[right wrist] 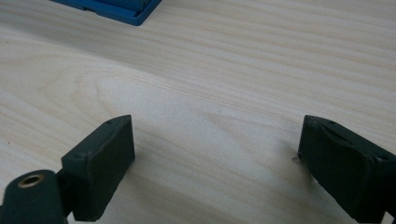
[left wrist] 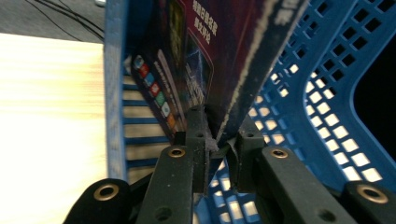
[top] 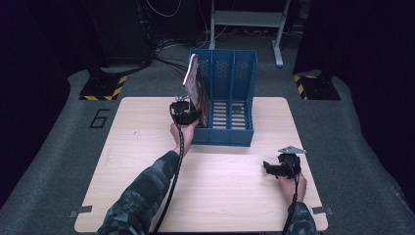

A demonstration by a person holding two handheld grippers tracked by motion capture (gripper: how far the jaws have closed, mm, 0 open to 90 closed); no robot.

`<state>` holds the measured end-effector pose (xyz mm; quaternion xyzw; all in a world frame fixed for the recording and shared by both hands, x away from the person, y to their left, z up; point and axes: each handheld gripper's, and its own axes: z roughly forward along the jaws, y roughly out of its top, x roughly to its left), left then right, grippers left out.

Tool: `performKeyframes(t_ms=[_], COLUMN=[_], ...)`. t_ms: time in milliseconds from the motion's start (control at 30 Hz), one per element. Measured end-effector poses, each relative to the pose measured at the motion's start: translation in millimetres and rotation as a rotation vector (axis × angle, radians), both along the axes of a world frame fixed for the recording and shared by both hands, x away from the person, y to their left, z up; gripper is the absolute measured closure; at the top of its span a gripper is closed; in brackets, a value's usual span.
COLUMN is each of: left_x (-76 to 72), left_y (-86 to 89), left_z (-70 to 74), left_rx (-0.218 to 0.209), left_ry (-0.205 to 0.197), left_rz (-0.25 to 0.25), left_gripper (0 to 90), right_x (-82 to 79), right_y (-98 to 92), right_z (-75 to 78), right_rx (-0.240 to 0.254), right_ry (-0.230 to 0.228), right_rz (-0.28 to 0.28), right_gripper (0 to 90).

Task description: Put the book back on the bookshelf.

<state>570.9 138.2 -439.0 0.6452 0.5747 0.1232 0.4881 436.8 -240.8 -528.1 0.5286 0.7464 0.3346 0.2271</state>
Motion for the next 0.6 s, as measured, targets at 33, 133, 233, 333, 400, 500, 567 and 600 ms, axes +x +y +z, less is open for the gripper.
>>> performKeyframes(t_ms=[33,133,233,333,400,500,567,600], left_x=[0.0,-0.2,0.1,-2.9,-6.2,-9.5,-12.7,-15.3], left_y=[-0.6,-1.7,-3.9,-6.3,-6.6,-3.0,0.4,2.5], left_z=[-0.5,-0.3,3.3,9.5,13.4,17.9,20.9,22.8], left_rx=[-0.015,-0.016,0.045,0.117,0.160,0.179,0.182,0.186], left_ry=[0.001,0.009,-0.016,-0.053,-0.081,-0.093,-0.115,-0.126], left_rz=[0.002,-0.020,-0.056,-0.081,-0.079,-0.086,-0.097,-0.100], left_gripper=[78.9,76.6,71.4,55.6,46.9,36.9,32.2,28.9], right_x=[0.0,-0.1,-0.1,-0.1,0.0,0.0,0.0,0.0], right_y=[0.1,0.1,-0.1,-0.1,-0.1,0.1,0.1,0.1], right_z=[-0.1,0.0,0.2,0.2,0.1,-0.2,-0.1,-0.1], right_rx=[0.001,0.002,0.001,0.002,0.001,0.004,0.004,0.004], right_ry=[-0.001,0.000,0.002,0.001,0.001,-0.005,-0.004,-0.004], right_rz=[-0.001,0.000,0.001,0.001,0.001,-0.001,-0.001,-0.001], right_gripper=[10.2,10.4,10.4,10.5,10.5,10.5,10.5,10.5])
